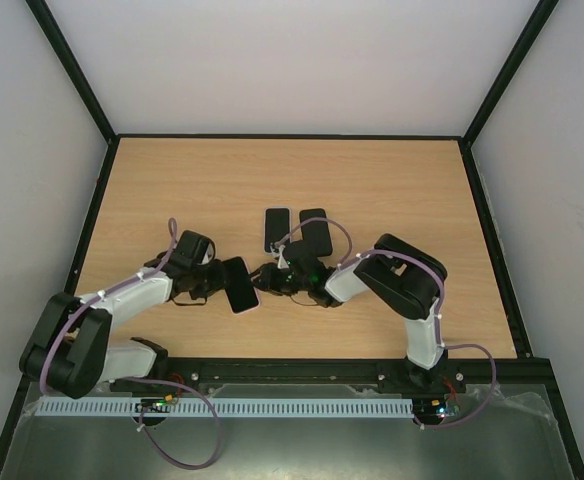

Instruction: Put the phone into the phone case

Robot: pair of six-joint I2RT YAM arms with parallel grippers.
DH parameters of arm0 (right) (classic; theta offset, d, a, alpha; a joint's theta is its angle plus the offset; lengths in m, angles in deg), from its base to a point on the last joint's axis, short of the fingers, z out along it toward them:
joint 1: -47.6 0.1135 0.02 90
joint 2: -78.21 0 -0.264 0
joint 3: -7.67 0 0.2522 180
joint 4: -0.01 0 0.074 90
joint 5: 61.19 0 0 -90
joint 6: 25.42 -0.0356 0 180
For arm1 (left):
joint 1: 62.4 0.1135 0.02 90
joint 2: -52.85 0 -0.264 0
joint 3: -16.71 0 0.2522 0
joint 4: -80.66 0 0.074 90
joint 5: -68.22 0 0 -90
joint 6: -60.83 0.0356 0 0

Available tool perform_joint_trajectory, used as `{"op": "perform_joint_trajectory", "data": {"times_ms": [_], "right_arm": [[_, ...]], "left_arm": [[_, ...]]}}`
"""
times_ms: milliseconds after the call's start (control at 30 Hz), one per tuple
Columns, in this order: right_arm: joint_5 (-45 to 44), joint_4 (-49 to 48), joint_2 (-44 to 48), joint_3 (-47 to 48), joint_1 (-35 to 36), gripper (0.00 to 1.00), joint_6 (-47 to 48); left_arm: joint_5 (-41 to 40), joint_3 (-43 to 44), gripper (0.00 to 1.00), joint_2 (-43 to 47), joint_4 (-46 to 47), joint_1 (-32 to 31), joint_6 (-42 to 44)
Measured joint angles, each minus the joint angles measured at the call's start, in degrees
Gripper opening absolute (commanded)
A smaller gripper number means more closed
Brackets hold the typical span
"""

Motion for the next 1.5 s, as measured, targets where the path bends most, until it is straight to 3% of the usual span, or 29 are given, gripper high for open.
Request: {"op": "perform_joint_trajectory", "data": {"times_ms": [233, 367, 433, 1033, 1200, 1367, 1500], "right_arm": [[3.5, -6.4, -1.1, -1.7, -1.2, 0.34, -7.9], [4.3, -8.3, -1.1, -2.4, -1.4, 0.38, -11.8], [5.1, -9.9, -1.1, -2.7, -1.6, 0.38, -13.3], [9.4, -20.1, -4.1, -4.7, -2.4, 0.41, -19.2], [10.4, -19.0, -4.3, -3.8, -1.9, 0.36, -17.4], [11.5, -18.4, -5.6, -3.0, -1.8, 0.19, -16.2], [11.3, -17.5, -5.7, -3.0, -1.6, 0.13, -14.3]], "left_arm": [[0.8, -2.4, 0.22, 1.5, 3.3, 0.2, -0.7], [1.2, -2.9, 0.34, 1.6, 4.2, 0.2, -0.9], [1.6, -3.0, 0.35, 1.6, 4.6, 0.3, -0.9], [3.7, -5.9, 0.35, 3.5, 8.2, 0.8, -1.8], [4.5, -6.3, 0.35, 3.6, 9.4, 0.8, -2.3], [6.5, -6.8, 0.35, 3.6, 11.0, 0.7, -3.3], [7.7, -6.8, 0.4, 3.6, 11.3, 0.6, -3.8]]}}
